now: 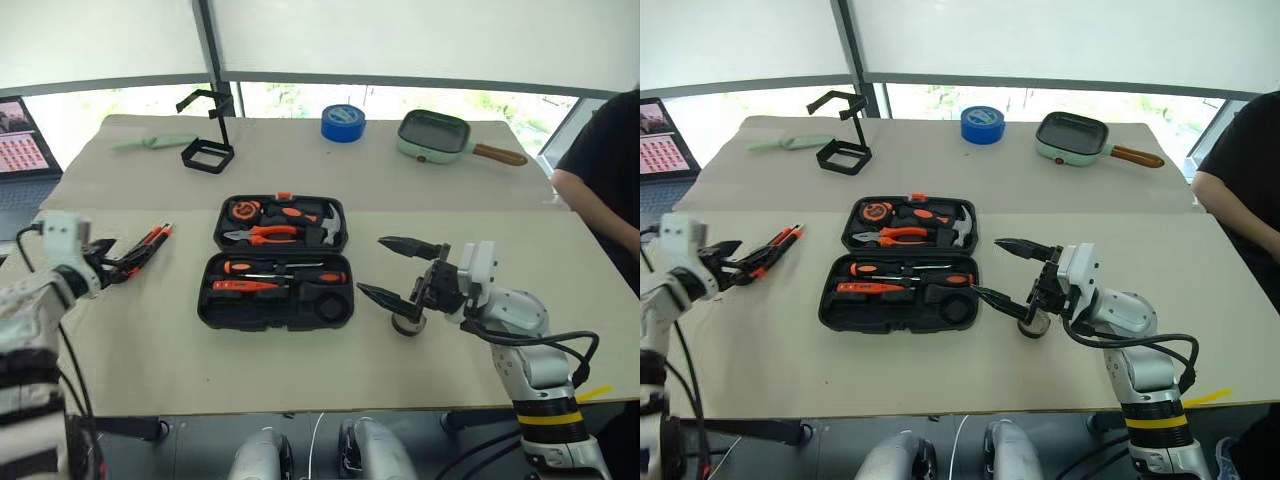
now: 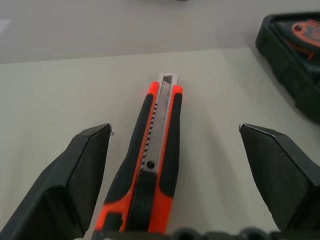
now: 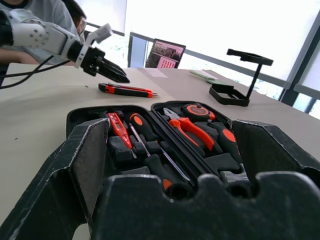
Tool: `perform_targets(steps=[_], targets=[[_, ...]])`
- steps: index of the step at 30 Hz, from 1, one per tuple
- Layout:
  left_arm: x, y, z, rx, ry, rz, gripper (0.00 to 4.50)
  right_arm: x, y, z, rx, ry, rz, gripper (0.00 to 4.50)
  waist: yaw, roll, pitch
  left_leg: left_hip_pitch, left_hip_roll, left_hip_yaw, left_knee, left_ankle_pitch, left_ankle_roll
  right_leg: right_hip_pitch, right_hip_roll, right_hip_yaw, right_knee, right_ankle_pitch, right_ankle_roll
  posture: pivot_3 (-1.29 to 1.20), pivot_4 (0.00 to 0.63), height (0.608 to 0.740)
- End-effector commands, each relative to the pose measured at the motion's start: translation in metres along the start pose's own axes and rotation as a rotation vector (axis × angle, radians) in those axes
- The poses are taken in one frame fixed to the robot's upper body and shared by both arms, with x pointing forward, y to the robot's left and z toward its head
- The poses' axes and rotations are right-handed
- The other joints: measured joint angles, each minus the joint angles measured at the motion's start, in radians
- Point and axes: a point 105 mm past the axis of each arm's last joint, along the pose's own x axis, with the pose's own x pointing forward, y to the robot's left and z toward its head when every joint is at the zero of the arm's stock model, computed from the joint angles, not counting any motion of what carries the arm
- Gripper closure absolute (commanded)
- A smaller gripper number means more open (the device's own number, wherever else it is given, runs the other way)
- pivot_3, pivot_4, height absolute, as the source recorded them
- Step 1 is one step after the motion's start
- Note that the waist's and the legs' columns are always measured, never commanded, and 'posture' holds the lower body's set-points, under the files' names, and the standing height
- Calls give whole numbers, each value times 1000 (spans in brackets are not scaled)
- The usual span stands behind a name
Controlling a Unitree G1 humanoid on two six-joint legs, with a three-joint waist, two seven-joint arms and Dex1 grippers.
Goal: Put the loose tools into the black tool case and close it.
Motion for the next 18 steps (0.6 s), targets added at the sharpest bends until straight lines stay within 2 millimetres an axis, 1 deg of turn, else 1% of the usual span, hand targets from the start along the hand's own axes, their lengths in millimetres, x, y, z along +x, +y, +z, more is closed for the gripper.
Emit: perform_targets(steps=[1,5,8,9,10,12,13,14,16,17,18], targets=[[7,10,0,49,65,47,93,-4,0,14,-49,-21,-15,0,-8,0,0,0,0,0,0,0,0,0,0,0,0,0,0,0,150,740],[12,13,-9,40,168,72,93,-9,5,16,-43,-13,-39,0,-7,0,0,0,0,1,-1,-1,0,-1,0,0,0,0,0,0,150,740],[12,6,-20,17,230,10,810,-11,7,16,-38,-11,-50,0,-7,0,0,0,-1,1,0,-1,0,-1,0,1,1,-1,2,0,150,740],[12,4,-24,16,248,-9,1286,-11,8,16,-36,-11,-52,0,-7,0,0,1,-1,1,0,-1,1,-1,-1,2,1,-3,5,0,150,740],[11,4,-27,15,261,-18,1617,-10,9,16,-34,-11,-51,0,-7,0,0,1,-1,1,0,-1,1,-1,-1,2,1,-5,8,0,150,740],[9,5,-26,-1,236,-18,2332,-10,10,16,-31,-10,-51,0,-6,0,0,1,-1,1,0,-1,1,0,-2,2,2,-5,8,0,150,740],[8,6,-18,-1,192,-24,2734,-9,10,16,-32,-9,-49,0,-5,0,0,1,-1,1,1,-1,1,0,-2,2,2,-5,8,0,150,740],[8,3,-5,20,117,-55,2887,-9,10,17,-33,-7,-49,0,-6,0,0,1,-1,1,1,-1,1,0,-2,2,2,-5,8,0,150,740],[6,-11,26,69,-60,-159,2890,-11,8,17,-38,-1,-49,0,-6,0,0,2,-1,1,1,-1,1,0,-4,3,3,-5,8,0,150,740],[1,-24,42,117,-153,-260,2890,-13,7,18,-40,3,-49,0,-6,-1,0,2,0,1,2,-1,1,0,-4,3,3,-5,8,0,150,740],[-4,-33,50,153,-208,-327,2890,-15,7,19,-42,6,-48,0,-5,-1,0,1,0,1,2,-1,1,-1,-4,3,3,-4,8,0,150,740]])
